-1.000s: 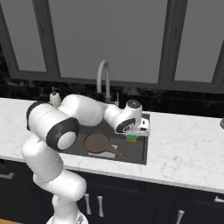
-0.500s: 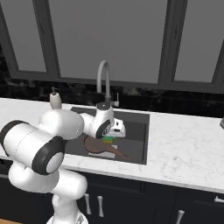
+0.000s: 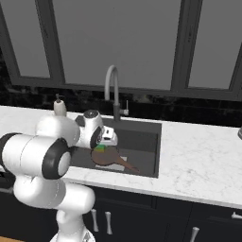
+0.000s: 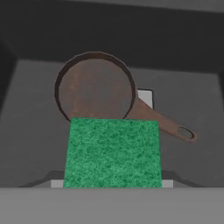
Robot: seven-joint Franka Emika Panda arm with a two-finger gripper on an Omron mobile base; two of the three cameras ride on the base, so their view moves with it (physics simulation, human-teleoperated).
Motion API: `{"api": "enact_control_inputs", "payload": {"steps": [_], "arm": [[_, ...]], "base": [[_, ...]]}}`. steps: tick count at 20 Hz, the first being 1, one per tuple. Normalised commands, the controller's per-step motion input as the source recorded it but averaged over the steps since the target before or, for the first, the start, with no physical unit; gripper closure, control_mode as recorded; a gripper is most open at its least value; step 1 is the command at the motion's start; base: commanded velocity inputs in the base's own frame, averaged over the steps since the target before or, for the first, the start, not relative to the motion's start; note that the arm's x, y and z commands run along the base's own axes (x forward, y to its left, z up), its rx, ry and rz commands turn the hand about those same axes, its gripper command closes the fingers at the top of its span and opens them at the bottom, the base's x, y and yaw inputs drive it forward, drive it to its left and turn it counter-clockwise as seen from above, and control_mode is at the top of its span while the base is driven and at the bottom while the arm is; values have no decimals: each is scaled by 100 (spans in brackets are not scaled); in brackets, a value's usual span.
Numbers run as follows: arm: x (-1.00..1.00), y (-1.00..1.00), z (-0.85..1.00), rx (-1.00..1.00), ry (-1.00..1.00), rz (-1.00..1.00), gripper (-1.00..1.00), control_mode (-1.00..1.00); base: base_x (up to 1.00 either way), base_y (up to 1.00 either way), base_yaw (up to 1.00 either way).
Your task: Pick the pan and sponge and place them into the sink. Then turn on the water.
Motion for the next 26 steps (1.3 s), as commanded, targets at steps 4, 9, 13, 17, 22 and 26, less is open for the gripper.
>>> {"api": "enact_control_inputs", "payload": {"steps": [4,9,13,17,22,26], "arm": [[41,25,-1,3,0,0,100,-100],[30,14,-33,0,0,0,100,-100],[27,9,-53,0,0,0,100,-100],[23,9,-48,0,0,0,100,-100],[20,6,-42,0,0,0,100,-100],[13,4,-34,0,0,0,100,-100]], "base": [[0,0,0],[0,0,0],[0,0,0],[0,0,0],[0,0,0],[0,0,0]]}}
